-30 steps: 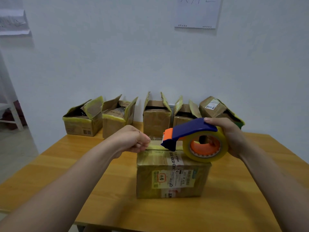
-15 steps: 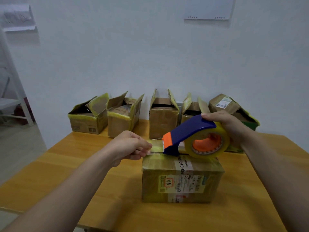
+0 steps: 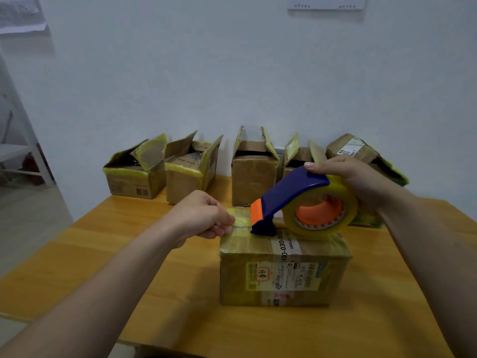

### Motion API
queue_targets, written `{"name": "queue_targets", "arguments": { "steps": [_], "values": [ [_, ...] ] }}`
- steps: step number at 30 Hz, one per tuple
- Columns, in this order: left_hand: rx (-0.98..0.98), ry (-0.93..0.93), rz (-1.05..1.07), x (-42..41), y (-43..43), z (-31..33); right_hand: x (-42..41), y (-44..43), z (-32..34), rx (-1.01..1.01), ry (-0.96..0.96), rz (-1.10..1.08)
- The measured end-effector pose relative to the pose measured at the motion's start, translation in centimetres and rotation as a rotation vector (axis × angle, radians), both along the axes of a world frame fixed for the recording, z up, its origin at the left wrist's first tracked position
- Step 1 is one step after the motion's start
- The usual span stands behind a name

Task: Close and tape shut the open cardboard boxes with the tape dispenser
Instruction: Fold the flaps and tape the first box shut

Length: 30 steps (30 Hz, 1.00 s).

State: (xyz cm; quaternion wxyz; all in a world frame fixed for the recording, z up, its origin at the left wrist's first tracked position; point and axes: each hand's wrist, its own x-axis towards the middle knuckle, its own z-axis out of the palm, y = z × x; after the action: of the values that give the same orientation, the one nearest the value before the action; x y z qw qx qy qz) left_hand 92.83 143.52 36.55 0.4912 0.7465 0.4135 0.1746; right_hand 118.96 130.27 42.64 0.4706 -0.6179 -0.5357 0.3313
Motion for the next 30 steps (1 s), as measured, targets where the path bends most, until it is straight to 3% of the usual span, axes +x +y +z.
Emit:
{"name": "queue_targets", "arguments": {
  "steps": [13,15,18,20,23,27,30],
  "values": [
    [0.172,0.192,0.012,0.5,-0.1,0.1,-0.4,-0.5,-0.2,-0.057,-0.002,-0.062],
    [0.119,0.231,0.003,-0.7,0.3,-0.1,-0.4,-0.6,-0.3,-0.057,-0.006,-0.076],
    [-0.033,0.101,-0.11,-2.3,0.5,-1.2,-0.7,-0.7,-0.3,-0.056,-0.017,-0.094],
    [0.136,0.023,-0.125,-2.2,0.1,-1.7,-1.0,-0.7,-0.3,-0.049,-0.015,-0.107],
    [0.608,0.059,-0.085,-0.4,-1.5,-1.0,-1.0,-0.7,-0.3,-0.065,0.011,-0.117],
    [0.668,0.484,-0.388,1.7,-3.1,-1.4,-0.9,-0.8,-0.4,-0.082,0.051,-0.125],
    [0.731,0.632,-0.382,2.2,-2.2,-2.4,-1.2,-0.9,-0.5,-0.086,0.066,-0.128]
  ]
}}
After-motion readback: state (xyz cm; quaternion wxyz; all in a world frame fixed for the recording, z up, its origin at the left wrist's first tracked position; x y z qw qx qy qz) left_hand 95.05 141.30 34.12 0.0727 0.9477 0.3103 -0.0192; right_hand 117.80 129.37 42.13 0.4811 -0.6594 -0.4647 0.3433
